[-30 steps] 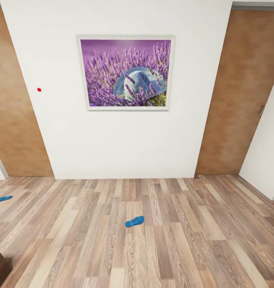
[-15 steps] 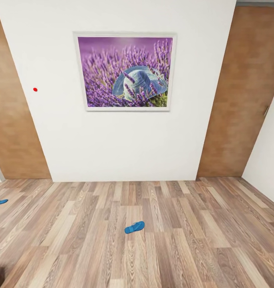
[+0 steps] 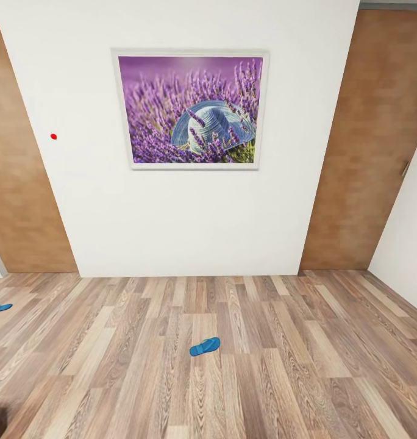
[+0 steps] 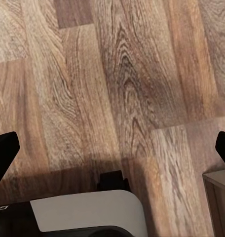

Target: In the bedroom, move the book from the bed onto either nightstand, and place the two sandals side by side next to the bed.

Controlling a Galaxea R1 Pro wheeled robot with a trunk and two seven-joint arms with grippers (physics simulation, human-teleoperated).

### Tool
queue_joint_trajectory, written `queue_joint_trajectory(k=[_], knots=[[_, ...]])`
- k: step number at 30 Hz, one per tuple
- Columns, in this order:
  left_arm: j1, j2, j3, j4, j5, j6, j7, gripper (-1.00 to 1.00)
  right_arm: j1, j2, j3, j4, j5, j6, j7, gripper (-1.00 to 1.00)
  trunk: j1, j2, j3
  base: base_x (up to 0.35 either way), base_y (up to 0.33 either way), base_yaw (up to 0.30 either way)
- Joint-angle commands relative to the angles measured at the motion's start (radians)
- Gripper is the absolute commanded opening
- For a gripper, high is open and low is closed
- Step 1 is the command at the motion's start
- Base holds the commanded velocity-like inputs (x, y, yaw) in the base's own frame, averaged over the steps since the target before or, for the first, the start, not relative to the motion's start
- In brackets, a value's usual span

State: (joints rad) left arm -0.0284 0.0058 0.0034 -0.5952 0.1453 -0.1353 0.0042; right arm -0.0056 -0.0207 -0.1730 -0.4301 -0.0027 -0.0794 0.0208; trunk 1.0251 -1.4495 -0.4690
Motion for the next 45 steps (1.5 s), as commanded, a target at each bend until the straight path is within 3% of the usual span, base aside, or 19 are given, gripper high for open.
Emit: queue_joint_trajectory(k=[1, 12, 45], knots=[[-0.001, 0.0, -0.002, 0.0, 0.01, -0.003, 0.0, 1.0, -0.001, 0.0, -0.003, 0.001, 0.0, -0.003, 0.002, 1.0, 0.0, -0.001, -0.001, 0.0, 0.0, 0.0], [-0.001, 0.0, -0.002, 0.0, 0.01, -0.003, 0.0, 1.0, -0.001, 0.0, -0.003, 0.0, 0.0, -0.003, 0.002, 1.0, 0.0, -0.001, -0.002, 0.0, 0.0, 0.0], [-0.001, 0.0, -0.002, 0.0, 0.01, -0.003, 0.0, 1.0, -0.001, 0.0, -0.003, 0.0, 0.0, -0.003, 0.002, 1.0, 0.0, -0.001, -0.05, 0.0, 0.0, 0.0]])
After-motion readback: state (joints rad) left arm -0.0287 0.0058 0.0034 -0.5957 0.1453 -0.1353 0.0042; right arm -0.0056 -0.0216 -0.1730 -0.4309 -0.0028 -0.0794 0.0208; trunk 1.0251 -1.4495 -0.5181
